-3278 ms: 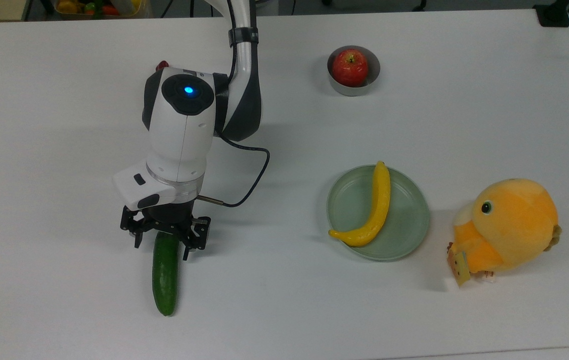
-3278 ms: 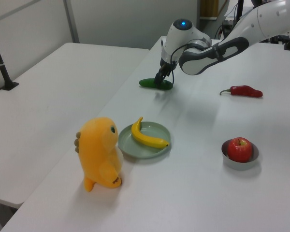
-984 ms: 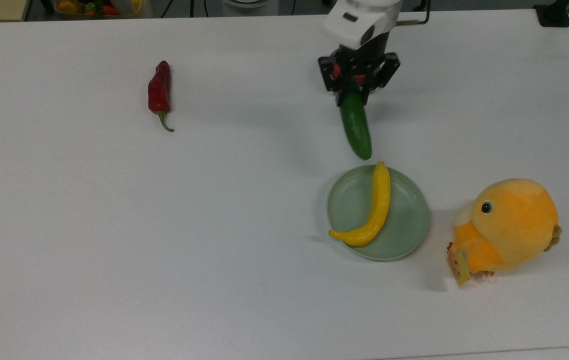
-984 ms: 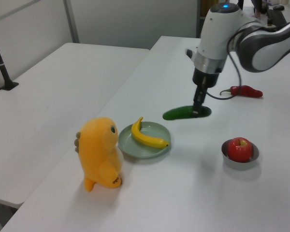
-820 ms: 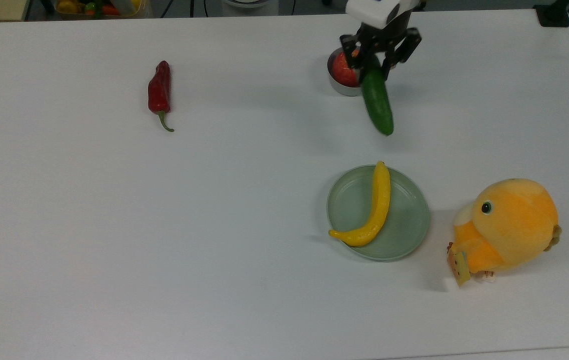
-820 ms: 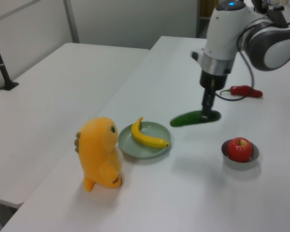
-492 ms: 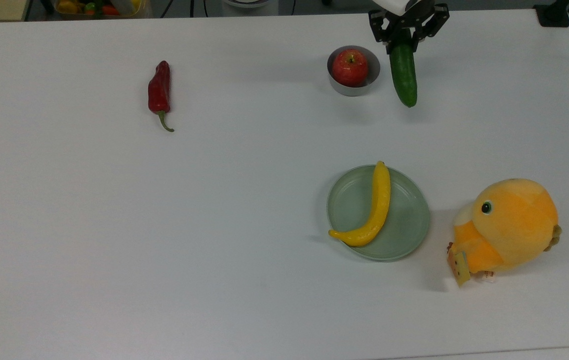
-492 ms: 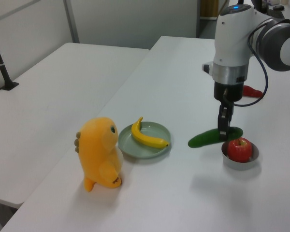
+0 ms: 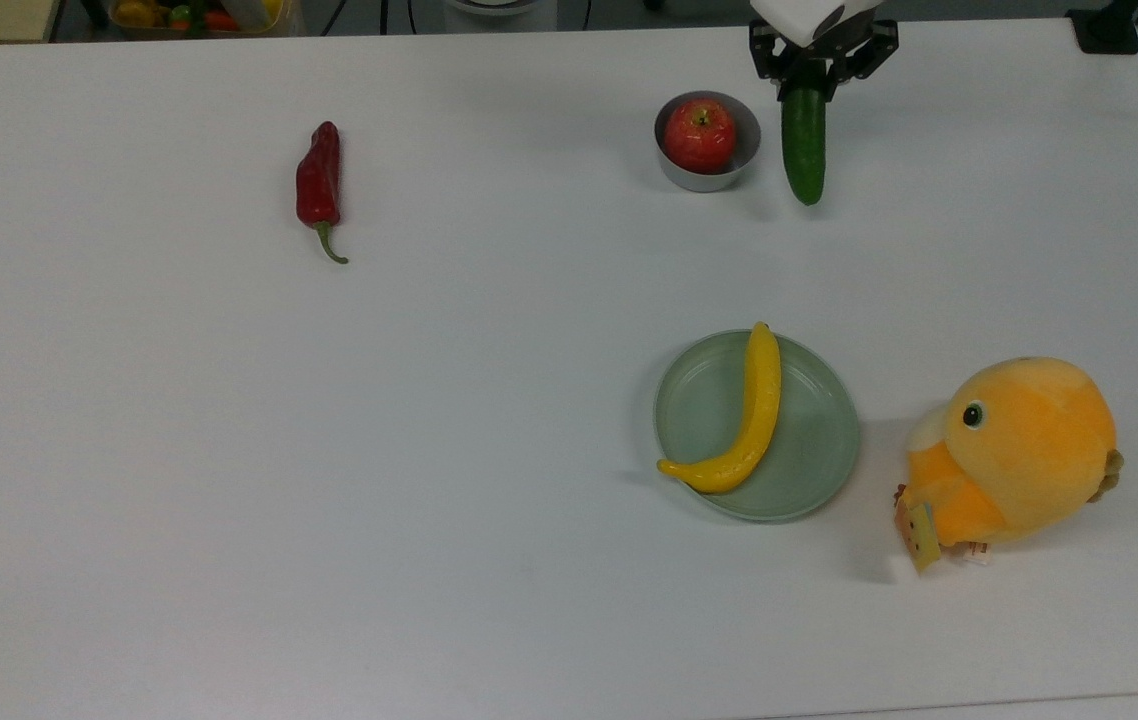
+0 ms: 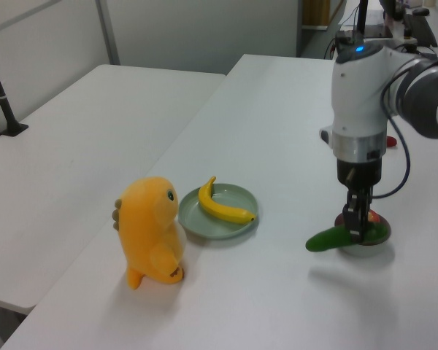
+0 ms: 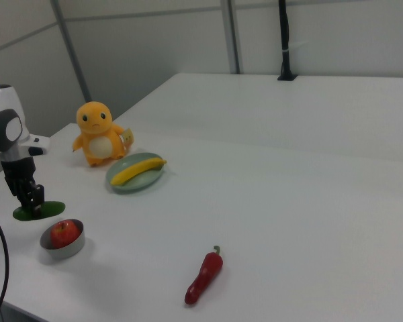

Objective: Put the cucumber on the left side of the bowl

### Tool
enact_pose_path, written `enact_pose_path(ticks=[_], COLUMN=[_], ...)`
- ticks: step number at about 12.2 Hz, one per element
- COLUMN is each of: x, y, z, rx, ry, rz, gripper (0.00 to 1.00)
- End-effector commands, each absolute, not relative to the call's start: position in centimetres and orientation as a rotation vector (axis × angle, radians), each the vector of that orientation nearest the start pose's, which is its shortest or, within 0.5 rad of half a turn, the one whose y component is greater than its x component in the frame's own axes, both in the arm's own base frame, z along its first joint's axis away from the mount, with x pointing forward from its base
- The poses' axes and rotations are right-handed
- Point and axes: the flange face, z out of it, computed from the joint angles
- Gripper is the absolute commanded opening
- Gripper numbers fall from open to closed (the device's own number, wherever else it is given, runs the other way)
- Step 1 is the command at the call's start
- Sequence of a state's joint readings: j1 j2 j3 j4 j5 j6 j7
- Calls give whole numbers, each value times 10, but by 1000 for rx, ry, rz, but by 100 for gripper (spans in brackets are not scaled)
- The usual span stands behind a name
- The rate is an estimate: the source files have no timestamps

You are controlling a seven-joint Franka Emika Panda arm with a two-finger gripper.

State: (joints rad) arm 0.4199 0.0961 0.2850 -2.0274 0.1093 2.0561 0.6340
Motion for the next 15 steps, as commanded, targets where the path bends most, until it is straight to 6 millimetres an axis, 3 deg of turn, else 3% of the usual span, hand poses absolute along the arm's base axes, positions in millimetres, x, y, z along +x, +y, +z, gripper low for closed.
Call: enact_pose_path(ticks=[1,2,4,5,7,8,13,15], x=[426,426,427,427,426,426,433,444], y=[370,370,370,370,369,368,365,356], z=[382,377,373,372,369,370,379,398], rx=[-3067,-3070,-3071,-3072,-3074,-3074,-3061,-3063], ry=[-7,-6,-3,-3,-12,-19,-103,-87], rz=[219,232,241,243,251,250,220,160], gripper=[8,14,46,48,94,100,100,100])
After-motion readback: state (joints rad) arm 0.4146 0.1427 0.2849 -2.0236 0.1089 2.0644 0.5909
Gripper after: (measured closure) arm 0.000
